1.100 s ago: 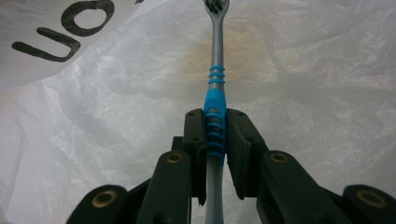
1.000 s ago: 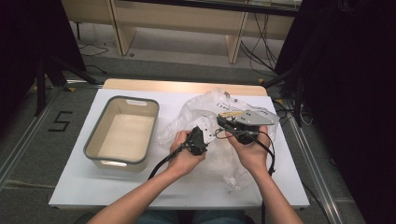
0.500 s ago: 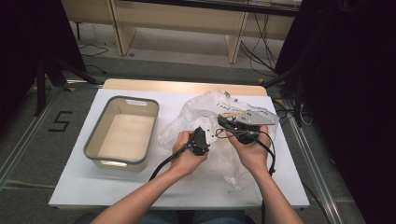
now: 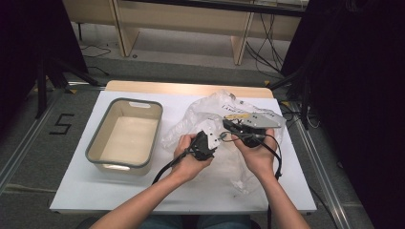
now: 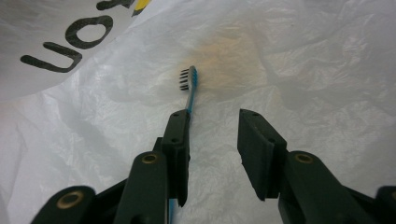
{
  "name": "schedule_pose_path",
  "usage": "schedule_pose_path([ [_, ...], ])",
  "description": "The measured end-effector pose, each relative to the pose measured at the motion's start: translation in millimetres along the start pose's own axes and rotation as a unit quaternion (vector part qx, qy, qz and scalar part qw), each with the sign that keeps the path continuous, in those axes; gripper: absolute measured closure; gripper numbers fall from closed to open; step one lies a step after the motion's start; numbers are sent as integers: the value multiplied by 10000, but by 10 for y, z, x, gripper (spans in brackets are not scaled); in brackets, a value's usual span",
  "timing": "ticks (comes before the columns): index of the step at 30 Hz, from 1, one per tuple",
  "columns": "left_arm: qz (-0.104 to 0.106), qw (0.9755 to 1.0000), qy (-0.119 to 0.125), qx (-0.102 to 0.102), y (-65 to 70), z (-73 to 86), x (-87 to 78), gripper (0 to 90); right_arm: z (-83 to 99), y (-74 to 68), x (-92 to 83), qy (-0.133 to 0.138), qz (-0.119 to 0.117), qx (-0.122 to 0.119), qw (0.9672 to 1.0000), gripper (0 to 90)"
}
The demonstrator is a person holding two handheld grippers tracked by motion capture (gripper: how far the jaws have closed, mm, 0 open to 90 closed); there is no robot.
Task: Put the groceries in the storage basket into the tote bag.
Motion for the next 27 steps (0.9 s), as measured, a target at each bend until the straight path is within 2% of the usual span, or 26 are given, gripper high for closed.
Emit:
schedule_pose_path([
  [4,40,9999,119,-56,21,2,-136,612,7,0,-4,-5,-4,17,10000,900],
  [10,172,9997,139,-95,18,51,-346,580,43,-1,-10,-67,-26,19,10000,900],
  [14,310,9988,244,-286,4,50,-529,565,81,-18,-15,-165,-57,-7,9998,900],
  [19,240,9983,343,-415,-56,70,-719,552,184,-41,-21,-340,-122,-34,9993,900],
  [22,86,9974,344,-622,-141,100,-805,556,290,-37,-22,-497,-117,-11,9987,900],
  [27,-63,9968,243,-759,-240,167,-799,556,512,-81,7,-933,-227,-18,9954,900],
])
Point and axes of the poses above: each handheld gripper's, and its own axes: x roughly forward along the jaws, z roughly out of its underside, y roughly to its right, the point moved 8 cm from there along x, roughly forward along the jaws, and after that the axes turned 1 degree about -z, right-handed, at the moved point
